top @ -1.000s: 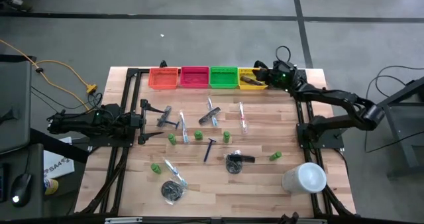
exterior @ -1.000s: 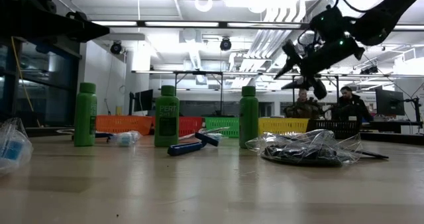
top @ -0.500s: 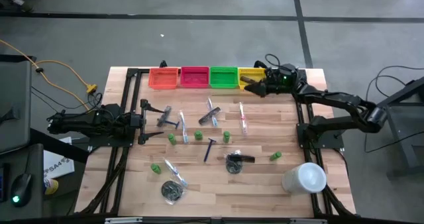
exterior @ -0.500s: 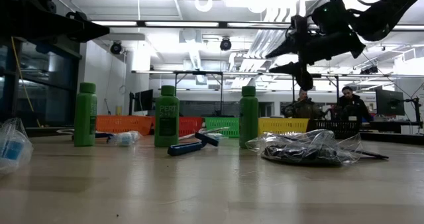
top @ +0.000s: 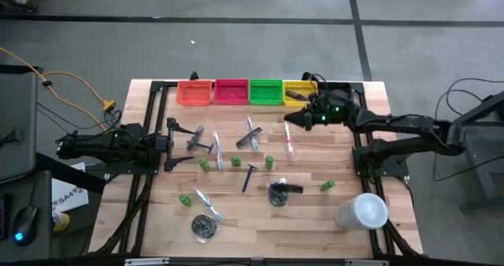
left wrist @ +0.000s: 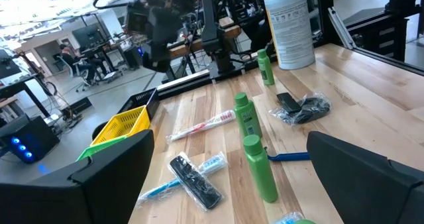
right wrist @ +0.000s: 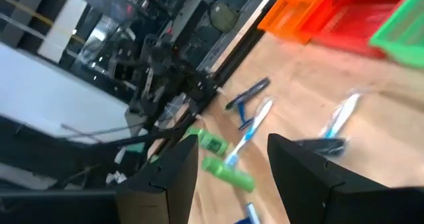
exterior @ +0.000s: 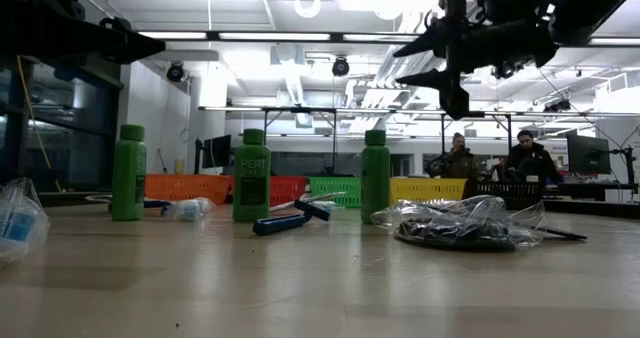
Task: Pick & Place Travel size toiletries
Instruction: Put the black hair comb into the yellow bin
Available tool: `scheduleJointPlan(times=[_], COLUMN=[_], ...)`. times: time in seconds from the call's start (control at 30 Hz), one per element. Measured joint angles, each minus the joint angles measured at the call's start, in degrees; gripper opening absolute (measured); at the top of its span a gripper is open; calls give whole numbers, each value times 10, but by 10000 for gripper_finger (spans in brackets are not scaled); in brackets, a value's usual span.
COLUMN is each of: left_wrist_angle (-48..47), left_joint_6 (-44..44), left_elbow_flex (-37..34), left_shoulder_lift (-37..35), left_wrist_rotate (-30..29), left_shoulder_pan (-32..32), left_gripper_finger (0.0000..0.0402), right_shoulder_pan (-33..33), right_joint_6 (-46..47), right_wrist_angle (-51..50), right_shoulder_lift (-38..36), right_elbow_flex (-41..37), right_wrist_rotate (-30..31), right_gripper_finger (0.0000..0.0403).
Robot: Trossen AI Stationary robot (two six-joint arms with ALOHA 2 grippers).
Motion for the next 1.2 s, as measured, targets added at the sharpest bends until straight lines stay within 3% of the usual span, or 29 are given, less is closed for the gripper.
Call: scheduleJointPlan(times=[0.33, 0.6, 0.97, 1.2], left_wrist_angle=[0, 0, 0, 0], left_joint_6=[0, 0, 0, 0], left_elbow_flex=[0, 0, 0, 0], left_shoulder_lift=[0, 0, 0, 0], left_wrist_rotate=[0, 0, 0, 0], left_shoulder_pan=[0, 0, 0, 0], left_gripper_finger=[397, 397, 397, 397], right_shoulder_pan=[133, 210, 321, 318], right_joint_6=[18, 26, -154, -222], right_wrist_angle=[-63, -191, -293, -243], right_shoulder_lift=[0, 0, 32, 113], right_elbow_flex=[0, 0, 0, 0], right_wrist_rotate=[23, 7, 48, -11], right_gripper_finger=[176, 176, 176, 176])
